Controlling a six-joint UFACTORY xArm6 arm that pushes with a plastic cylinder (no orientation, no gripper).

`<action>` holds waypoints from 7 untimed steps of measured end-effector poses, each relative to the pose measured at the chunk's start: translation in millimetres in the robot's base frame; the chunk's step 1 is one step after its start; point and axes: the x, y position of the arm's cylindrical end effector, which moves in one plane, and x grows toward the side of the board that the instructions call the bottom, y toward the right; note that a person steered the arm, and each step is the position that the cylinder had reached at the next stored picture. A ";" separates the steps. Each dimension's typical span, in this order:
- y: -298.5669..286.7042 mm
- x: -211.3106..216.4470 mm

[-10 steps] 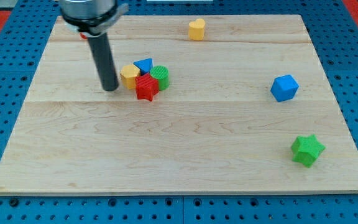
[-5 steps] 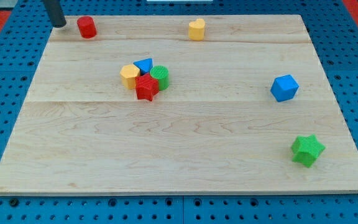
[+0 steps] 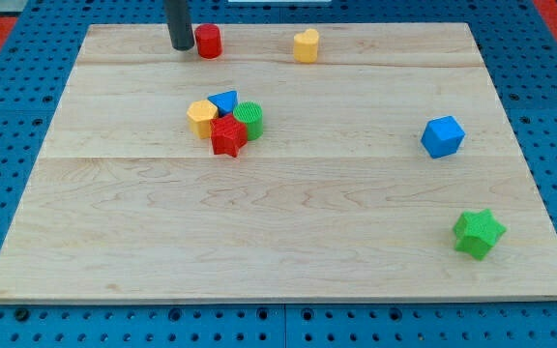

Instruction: Move the red circle next to the yellow heart

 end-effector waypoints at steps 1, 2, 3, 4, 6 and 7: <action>2.8 -18.5; 16.1 -8.3; 29.9 4.1; 69.2 9.6; 139.6 17.5; 176.0 17.7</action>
